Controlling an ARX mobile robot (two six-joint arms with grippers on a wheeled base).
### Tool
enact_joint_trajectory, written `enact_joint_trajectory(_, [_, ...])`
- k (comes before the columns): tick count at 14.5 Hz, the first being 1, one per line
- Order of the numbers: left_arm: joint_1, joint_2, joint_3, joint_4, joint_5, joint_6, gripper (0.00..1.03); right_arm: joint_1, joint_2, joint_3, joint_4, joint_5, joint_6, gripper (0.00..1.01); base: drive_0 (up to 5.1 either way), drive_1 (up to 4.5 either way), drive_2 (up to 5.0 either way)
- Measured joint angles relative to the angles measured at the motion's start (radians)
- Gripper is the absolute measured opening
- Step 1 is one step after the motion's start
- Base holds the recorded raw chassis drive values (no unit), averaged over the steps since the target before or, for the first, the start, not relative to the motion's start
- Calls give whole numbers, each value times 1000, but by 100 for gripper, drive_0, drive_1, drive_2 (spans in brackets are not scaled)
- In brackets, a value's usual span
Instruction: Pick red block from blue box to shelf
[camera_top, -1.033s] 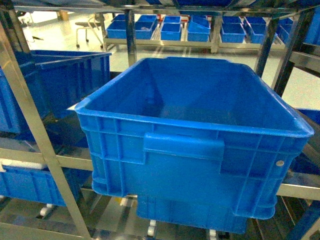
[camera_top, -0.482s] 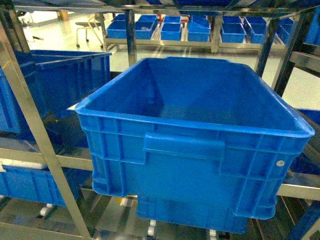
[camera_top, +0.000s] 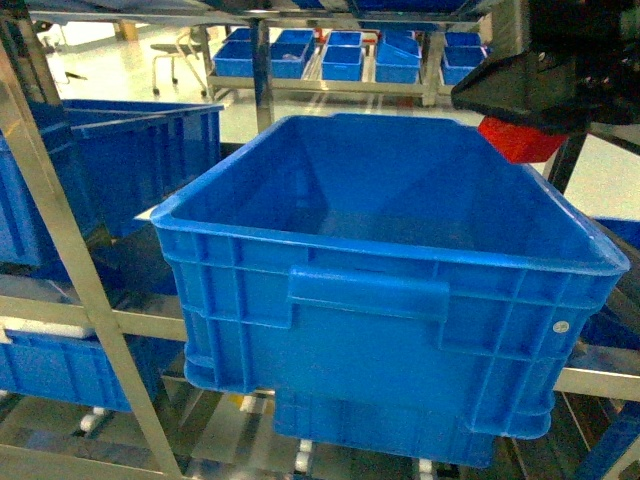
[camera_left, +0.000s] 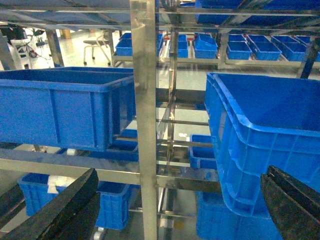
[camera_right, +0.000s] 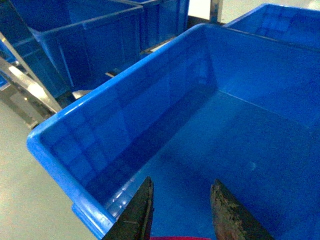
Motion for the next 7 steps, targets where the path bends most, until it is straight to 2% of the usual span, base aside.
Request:
enact_joint_trajectory(3, [0,0,0,0,0,0,98,6,121,99,-16,-3,-40,28,0,0,0])
enact_joint_trajectory(5, [0,0,0,0,0,0,98,11,180,158,-26,-4,-50,28,0,0,0])
enact_joint_trajectory(7, [0,0,0,0,0,0,98,8,292,263,-95,-27,-52,28,0,0,0])
